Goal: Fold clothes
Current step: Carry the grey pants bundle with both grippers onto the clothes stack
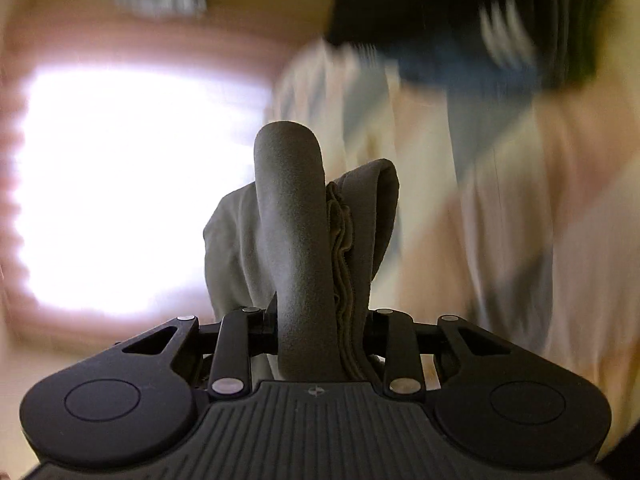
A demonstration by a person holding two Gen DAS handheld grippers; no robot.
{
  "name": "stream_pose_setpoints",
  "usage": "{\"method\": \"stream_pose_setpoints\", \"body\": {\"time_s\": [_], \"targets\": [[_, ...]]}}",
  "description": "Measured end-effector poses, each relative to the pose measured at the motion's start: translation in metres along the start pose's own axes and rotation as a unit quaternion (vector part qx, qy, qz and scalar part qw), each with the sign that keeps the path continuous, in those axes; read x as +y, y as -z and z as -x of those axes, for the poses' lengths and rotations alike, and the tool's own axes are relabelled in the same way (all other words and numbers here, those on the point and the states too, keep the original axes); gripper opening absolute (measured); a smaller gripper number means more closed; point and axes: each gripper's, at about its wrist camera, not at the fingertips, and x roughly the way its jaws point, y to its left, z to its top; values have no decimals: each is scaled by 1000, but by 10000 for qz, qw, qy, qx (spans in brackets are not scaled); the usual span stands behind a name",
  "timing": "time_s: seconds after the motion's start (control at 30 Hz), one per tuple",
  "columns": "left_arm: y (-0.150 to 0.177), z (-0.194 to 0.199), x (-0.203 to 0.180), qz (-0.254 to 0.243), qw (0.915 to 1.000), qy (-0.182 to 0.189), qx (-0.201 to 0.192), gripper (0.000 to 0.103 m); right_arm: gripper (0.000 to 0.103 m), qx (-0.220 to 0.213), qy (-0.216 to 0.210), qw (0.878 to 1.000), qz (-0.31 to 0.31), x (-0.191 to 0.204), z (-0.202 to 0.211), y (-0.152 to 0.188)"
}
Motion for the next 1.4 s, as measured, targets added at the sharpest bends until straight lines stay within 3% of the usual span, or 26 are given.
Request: {"method": "stream_pose_setpoints", "body": {"time_s": [0.17, 0.3, 0.43, 0.57, 0.73, 0.87, 1.0, 1.1, 1.23, 1.33, 1.4], "targets": [[-99, -84, -58, -652, 9966, 274, 432, 29, 31, -1386, -257, 9888, -492, 20, 37, -51], [-155, -150, -84, -998, 9920, 183, 746, 29, 31, -2029, -265, 9753, -830, 16, 42, -97], [-193, -211, -90, -1208, 9872, 50, 1044, 30, 31, -2382, -230, 9643, -1137, -3, 44, -148], [-208, -255, -78, -1237, 9830, -100, 1353, 31, 31, -2544, -130, 9561, -1450, -24, 29, -179], [-211, -293, -57, -1180, 9796, -406, 1578, 38, 39, -2445, 303, 9593, -1381, -47, 7, -196], [-218, -273, -47, -1214, 9840, -477, 1212, 43, 46, -2331, 912, 9647, -819, -46, 11, -201], [-224, -215, -50, -1207, 9890, -826, 241, 39, 51, -2276, 1553, 9612, 133, -24, 32, -202], [-195, -168, -58, -1262, 9902, -592, -133, 36, 51, -2342, 2157, 9397, 1245, 10, 49, -195], [-136, -139, -55, -1035, 9943, -221, -162, 36, 51, -2093, 2330, 9039, 2912, 56, 43, -166], [-108, -148, -40, -569, 9983, -59, -94, 36, 49, -1667, 2306, 8809, 3782, 69, 22, -142], [-102, -166, -34, -642, 9975, -274, -141, 36, 49, -1538, 2473, 8691, 3998, 64, 5, -132]]}}
